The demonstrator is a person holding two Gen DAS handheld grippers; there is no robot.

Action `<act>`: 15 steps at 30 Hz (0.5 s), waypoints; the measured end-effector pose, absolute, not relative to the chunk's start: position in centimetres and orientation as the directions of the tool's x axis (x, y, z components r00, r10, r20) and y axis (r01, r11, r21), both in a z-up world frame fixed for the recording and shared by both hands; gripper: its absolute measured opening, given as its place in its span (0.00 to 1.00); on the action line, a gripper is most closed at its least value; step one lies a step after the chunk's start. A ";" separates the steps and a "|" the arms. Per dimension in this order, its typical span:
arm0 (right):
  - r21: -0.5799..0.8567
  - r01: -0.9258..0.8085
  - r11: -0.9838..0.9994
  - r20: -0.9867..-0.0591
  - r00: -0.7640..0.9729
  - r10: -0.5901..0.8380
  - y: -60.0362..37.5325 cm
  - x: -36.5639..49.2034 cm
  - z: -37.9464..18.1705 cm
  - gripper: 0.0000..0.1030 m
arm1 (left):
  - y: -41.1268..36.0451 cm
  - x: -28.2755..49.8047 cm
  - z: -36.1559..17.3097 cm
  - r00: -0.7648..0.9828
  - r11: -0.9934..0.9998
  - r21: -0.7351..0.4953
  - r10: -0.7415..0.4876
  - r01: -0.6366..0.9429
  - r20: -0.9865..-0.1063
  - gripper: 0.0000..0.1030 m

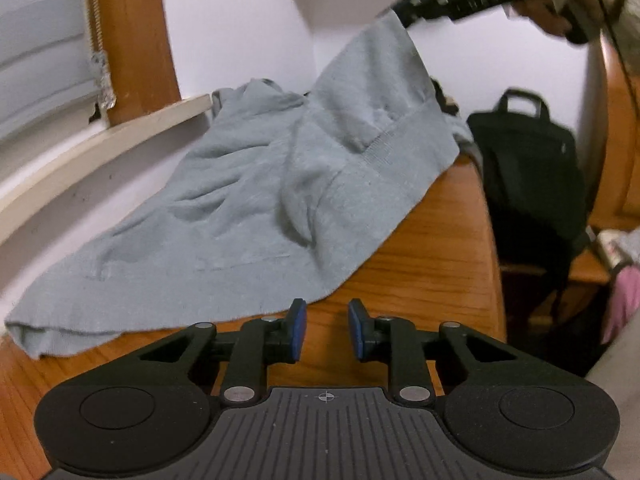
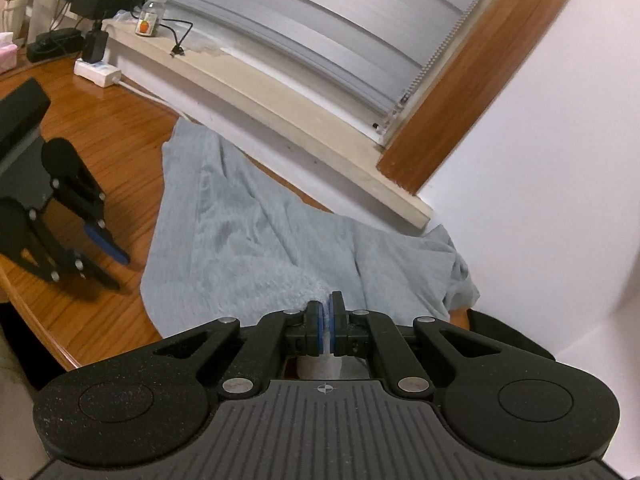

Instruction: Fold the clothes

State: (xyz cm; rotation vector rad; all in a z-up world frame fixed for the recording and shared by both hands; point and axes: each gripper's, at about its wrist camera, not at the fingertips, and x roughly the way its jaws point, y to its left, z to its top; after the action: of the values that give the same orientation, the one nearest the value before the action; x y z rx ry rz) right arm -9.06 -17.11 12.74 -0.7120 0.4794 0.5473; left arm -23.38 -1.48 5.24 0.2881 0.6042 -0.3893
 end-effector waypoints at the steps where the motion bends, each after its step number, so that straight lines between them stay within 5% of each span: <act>1: -0.474 -0.615 0.630 -0.580 0.757 0.303 -17.1 -9.0 12.7 0.03 | -1.9 -23.1 5.2 0.758 0.886 0.169 -0.254 0.431 -0.601 0.27; 4: -0.472 -0.616 0.631 -0.580 0.756 0.304 -17.2 -9.1 12.7 0.03 | -3.0 -22.2 5.0 0.763 0.878 0.208 -0.232 0.432 -0.604 0.35; 10: -0.464 -0.618 0.635 -0.581 0.753 0.309 -17.7 -9.1 12.6 0.03 | -3.7 -20.6 4.7 0.782 0.877 0.251 -0.195 0.409 -0.592 0.35; 14: -0.450 -0.625 0.638 -0.583 0.747 0.320 -18.2 -9.2 12.2 0.03 | -3.2 -19.8 5.8 0.814 0.885 0.268 -0.183 0.381 -0.551 0.06; 15: -0.447 -0.627 0.638 -0.585 0.745 0.322 -18.4 -9.2 12.1 0.03 | -3.0 -19.6 6.3 0.822 0.888 0.268 -0.182 0.373 -0.540 0.06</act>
State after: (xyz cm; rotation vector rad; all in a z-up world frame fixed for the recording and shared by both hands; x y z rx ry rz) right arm -9.23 -18.43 12.11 -0.6842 0.4858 0.5663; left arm -19.57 -2.95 6.28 0.3766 0.5294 -0.3028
